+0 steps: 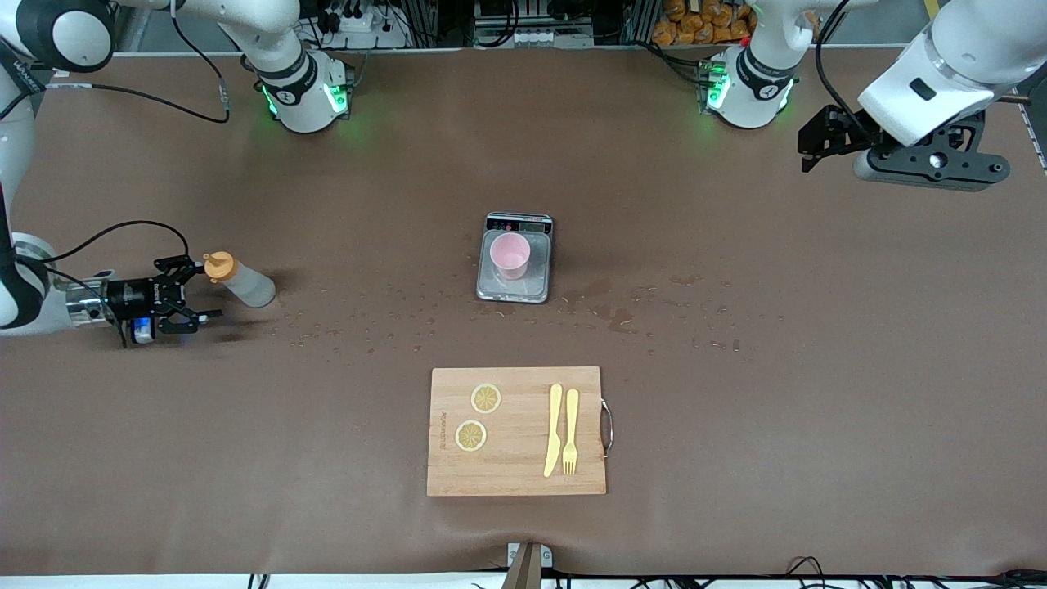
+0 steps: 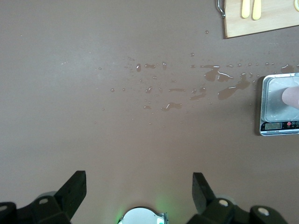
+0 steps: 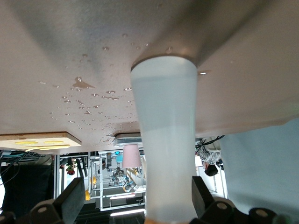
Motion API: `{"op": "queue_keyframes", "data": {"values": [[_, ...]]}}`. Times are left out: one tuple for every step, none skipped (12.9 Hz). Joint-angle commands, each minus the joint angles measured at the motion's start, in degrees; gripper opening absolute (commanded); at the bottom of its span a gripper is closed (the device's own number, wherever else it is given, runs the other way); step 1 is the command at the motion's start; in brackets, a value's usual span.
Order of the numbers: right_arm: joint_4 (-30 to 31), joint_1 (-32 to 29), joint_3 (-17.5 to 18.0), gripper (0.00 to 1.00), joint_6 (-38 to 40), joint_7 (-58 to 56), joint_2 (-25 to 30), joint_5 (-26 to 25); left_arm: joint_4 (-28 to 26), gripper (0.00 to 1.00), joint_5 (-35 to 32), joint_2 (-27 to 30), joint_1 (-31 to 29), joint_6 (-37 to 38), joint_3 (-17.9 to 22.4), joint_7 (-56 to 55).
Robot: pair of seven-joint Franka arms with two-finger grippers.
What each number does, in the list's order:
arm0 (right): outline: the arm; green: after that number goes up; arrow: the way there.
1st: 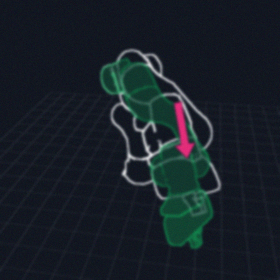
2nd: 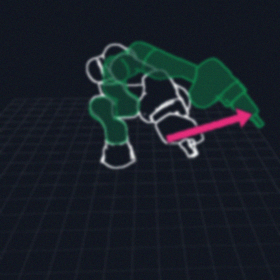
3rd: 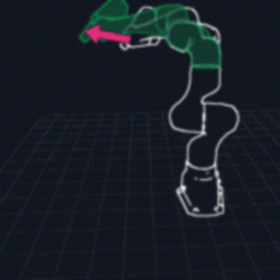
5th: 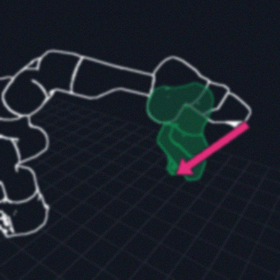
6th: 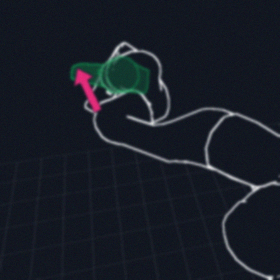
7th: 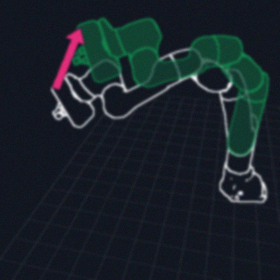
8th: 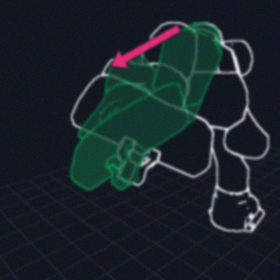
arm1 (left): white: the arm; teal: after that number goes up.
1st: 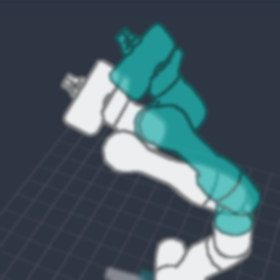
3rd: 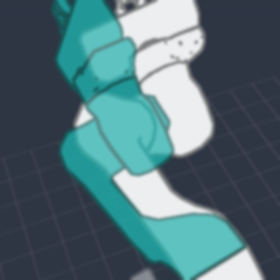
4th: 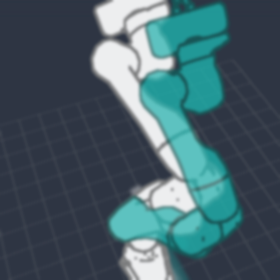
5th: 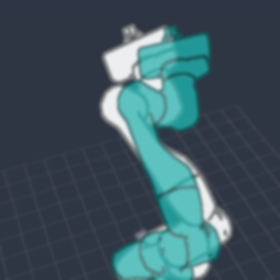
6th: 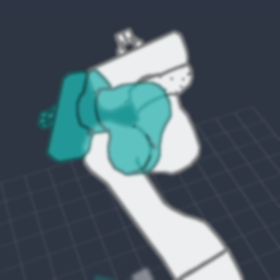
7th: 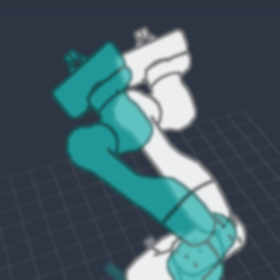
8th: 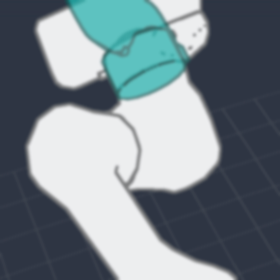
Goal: Add sauce to pink cup with both arms
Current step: 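Lower the bottle upright onto the table and open the right gripper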
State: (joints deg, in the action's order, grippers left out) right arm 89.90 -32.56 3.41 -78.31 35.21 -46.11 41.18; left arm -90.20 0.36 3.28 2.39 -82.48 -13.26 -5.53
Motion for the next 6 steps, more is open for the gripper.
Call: {"op": "queue_keyframes", "data": {"values": [[-3.4,1.6,0.1,1.0,2.9,2.2,0.6,-2.4,0.5,1.0,1.0,0.0,-0.5,0.7,-0.6,-1.1],[-4.7,1.7,0.1,1.0,3.9,2.5,0.8,-2.9,0.5,1.0,1.1,0.0,-0.7,0.7,-0.6,-1.0],[-6.3,1.8,0.1,1.0,4.7,3.5,0.8,-4.1,0.5,1.0,1.0,0.0,-0.8,0.7,-0.6,-1.0],[-8.1,1.8,0.1,1.0,5.4,4.2,1.2,-5.5,0.4,1.0,1.0,0.0,-0.9,0.7,-0.6,-1.0],[-9.6,1.8,0.3,1.0,6.6,4.3,1.5,-7.1,0.5,1.0,1.0,0.0,-0.9,0.7,-0.5,-1.1],[-10.8,2.1,0.4,1.0,8.6,4.3,2.2,-8.0,0.5,1.0,0.7,-0.1,-0.9,0.7,-0.4,-1.1]]}}
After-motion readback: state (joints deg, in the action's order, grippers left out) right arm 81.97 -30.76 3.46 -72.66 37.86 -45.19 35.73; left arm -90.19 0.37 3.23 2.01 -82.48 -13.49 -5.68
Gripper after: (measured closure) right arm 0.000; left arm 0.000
